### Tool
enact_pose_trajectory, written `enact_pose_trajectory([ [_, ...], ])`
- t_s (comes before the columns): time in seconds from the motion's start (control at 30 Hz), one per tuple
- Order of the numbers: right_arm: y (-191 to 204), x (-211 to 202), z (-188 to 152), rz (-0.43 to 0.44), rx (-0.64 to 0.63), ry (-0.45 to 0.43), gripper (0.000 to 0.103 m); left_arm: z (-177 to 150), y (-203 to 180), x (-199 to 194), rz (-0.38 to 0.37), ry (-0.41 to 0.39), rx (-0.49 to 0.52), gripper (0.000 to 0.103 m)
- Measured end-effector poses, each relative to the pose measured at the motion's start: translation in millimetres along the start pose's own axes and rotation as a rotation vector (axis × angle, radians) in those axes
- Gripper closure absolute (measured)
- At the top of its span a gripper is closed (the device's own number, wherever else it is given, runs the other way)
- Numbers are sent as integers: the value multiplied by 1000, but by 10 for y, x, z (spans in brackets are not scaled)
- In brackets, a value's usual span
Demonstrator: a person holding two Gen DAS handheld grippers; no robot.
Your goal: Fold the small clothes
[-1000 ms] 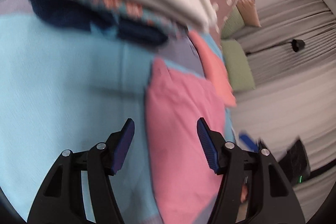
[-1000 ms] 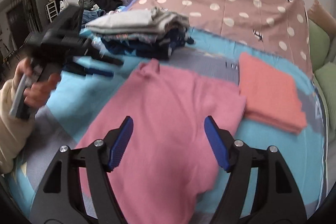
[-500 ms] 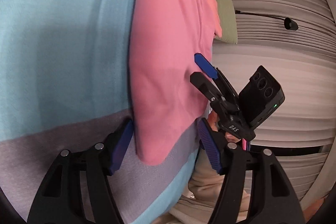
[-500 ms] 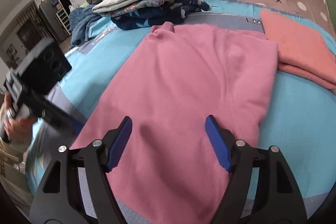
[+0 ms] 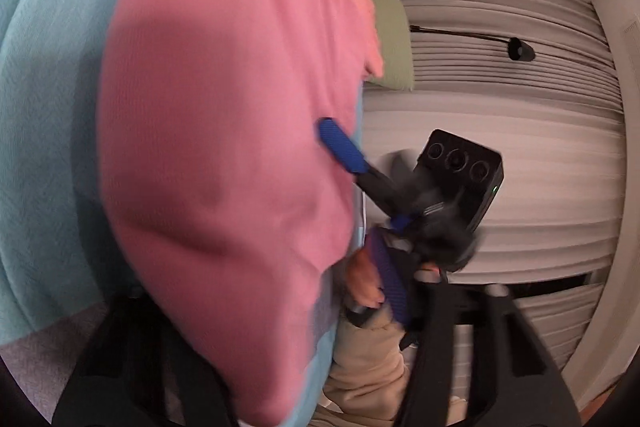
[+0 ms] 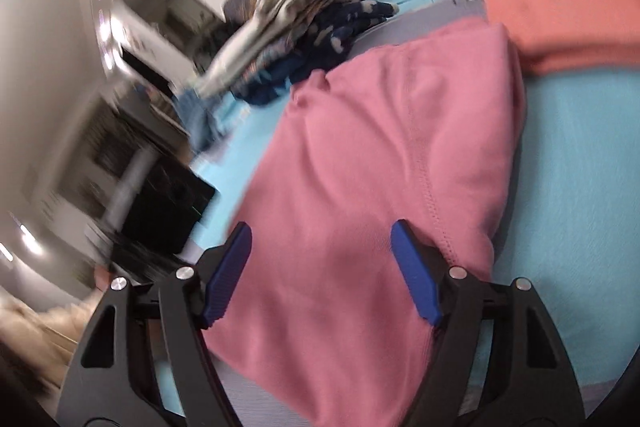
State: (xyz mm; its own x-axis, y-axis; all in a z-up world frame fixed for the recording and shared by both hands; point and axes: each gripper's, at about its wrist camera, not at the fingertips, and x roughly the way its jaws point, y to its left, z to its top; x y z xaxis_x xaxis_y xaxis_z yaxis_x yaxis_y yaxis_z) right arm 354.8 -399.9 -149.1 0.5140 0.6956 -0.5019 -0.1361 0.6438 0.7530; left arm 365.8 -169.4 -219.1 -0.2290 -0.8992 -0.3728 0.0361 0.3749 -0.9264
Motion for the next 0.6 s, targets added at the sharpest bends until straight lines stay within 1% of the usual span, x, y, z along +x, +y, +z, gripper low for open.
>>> enact_pose_trajectory([
  [0.03, -23, -60, 27, 27, 40, -11, 29, 6, 32, 13, -2, 4, -27, 75],
  [0.07, -29, -174, 61, 31, 64, -42, 29, -2, 98, -7, -8, 6, -61, 90],
  [0.1, -21, -277, 90, 2, 67, -73, 26, -5, 143, -19, -29, 4, -86, 92],
  [0.13, -15, -403, 127, -46, 71, -107, 24, -8, 166, -41, -57, 3, -100, 92],
  [0.2, -68, -606, 202, -124, 108, -147, 15, -12, 155, -110, -144, -10, -115, 94],
  [0.23, -145, -675, 238, -131, 146, -149, 12, -3, 124, -137, -202, -26, -117, 94],
  [0.27, -248, -697, 269, -114, 200, -130, 8, 5, 96, -169, -254, -39, -118, 94],
  [0.33, -550, -599, 305, -37, 400, -20, 7, 35, 23, -219, -339, -63, -119, 94],
  [0.37, -645, -533, 304, -11, 470, 24, 6, 59, -20, -246, -375, -71, -115, 94],
  [0.4, -757, -426, 299, 28, 563, 76, 6, 81, -58, -271, -397, -77, -110, 94],
  [0.43, -805, -347, 315, 57, 615, 104, 6, 74, -72, -296, -409, -82, -109, 94],
  [0.47, -815, -272, 340, 76, 645, 122, 5, 84, -82, -322, -426, -87, -114, 94],
  [0.5, -794, -171, 396, 79, 660, 150, 3, 85, -80, -343, -437, -86, -122, 94],
  [0.57, -758, 16, 506, 84, 685, 191, 3, 91, -69, -350, -456, -86, -144, 94],
  [0.6, -758, 149, 572, 74, 716, 227, 2, 91, -51, -373, -460, -85, -147, 94],
])
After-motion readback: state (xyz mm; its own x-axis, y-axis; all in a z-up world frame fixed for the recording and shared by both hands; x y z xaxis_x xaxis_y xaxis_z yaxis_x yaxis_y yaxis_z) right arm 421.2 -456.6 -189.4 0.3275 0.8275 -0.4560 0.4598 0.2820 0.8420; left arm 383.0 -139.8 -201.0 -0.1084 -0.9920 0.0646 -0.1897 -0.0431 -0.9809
